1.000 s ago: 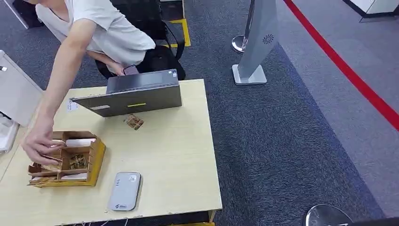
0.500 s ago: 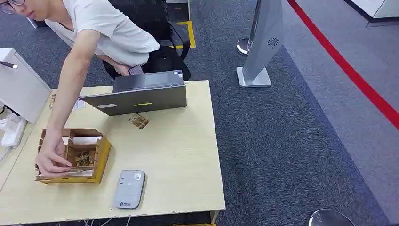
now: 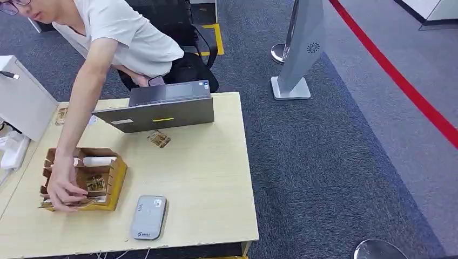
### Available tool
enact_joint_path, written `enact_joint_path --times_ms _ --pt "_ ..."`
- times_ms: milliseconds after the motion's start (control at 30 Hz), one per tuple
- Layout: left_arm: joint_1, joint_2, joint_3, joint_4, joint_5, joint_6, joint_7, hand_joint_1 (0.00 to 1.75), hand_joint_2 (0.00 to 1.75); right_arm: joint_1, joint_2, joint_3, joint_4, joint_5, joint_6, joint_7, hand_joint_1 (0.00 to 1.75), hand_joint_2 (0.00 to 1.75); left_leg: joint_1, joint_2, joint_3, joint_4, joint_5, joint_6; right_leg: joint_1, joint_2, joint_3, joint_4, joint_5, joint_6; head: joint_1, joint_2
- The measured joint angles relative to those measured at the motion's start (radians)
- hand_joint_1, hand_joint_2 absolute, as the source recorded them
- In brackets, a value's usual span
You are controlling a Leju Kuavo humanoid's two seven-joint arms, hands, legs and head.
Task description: Pass the card to the sensor for recognition and then transmit it.
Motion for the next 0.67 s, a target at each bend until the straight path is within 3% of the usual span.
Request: enact_joint_path --times_ms 67,100,133,300,600,633,667 --pt "-0.006 -0.008 -0.012 0.036 -0.007 -0.002 -0.005 0.00 1.75 0.000 0.013 -0.005 -0.021 0.000 -0.001 0.001 0.00 1.75 0.000 0.000 0.000 0.000 0.000 0.000 0.000 0.000 0.000 0.000 0.000 0.000 0.000 0.000" --pt "-0.006 -0.009 -0.018 0.047 -0.020 -0.008 -0.008 0.00 1.75 0.000 0.018 -0.006 -0.029 0.000 -0.001 0.001 0.00 0.00 0.000 0.001 0.000 0.000 0.000 0.000 0.000 0.000 -0.001 0.000 0.000 0.000 0.000 0.000" --pt "-0.006 -0.013 -0.029 0.058 -0.040 -0.016 -0.017 0.00 1.75 0.000 0.024 -0.007 -0.036 0.000 -0.003 0.001 0.00 1.75 0.000 0.001 0.000 0.000 0.000 0.000 0.000 0.001 -0.001 0.000 0.000 0.000 -0.001 0.000" --pt "-0.006 -0.029 -0.115 0.090 -0.126 -0.014 -0.059 0.00 1.75 -0.004 0.041 -0.012 -0.051 -0.012 -0.020 -0.009 0.00 1.75 0.001 0.001 0.000 0.000 0.000 0.000 0.000 0.001 -0.001 0.000 0.000 0.000 0.000 0.000" --pt "0.013 -0.025 -0.313 0.097 -0.021 -0.008 -0.068 0.00 1.75 0.004 0.039 0.100 -0.055 -0.194 -0.020 -0.018 0.00 1.75 0.000 0.001 0.000 0.000 0.000 0.000 0.000 0.001 -0.001 0.000 0.000 0.000 0.000 0.000" --pt "0.017 -0.022 -0.336 0.097 -0.005 -0.008 -0.070 0.00 1.75 0.006 0.037 0.119 -0.055 -0.221 -0.020 -0.019 0.00 0.00 0.001 0.001 0.000 0.000 0.000 0.000 0.000 0.001 -0.001 0.000 0.000 0.000 0.000 0.000" --pt "0.020 -0.021 -0.354 0.096 0.011 -0.008 -0.072 0.00 1.75 0.008 0.035 0.136 -0.055 -0.243 -0.019 -0.020 0.00 0.00 0.001 0.001 0.000 0.000 0.000 0.000 0.000 0.001 -0.001 0.000 0.000 0.000 0.000 0.000"
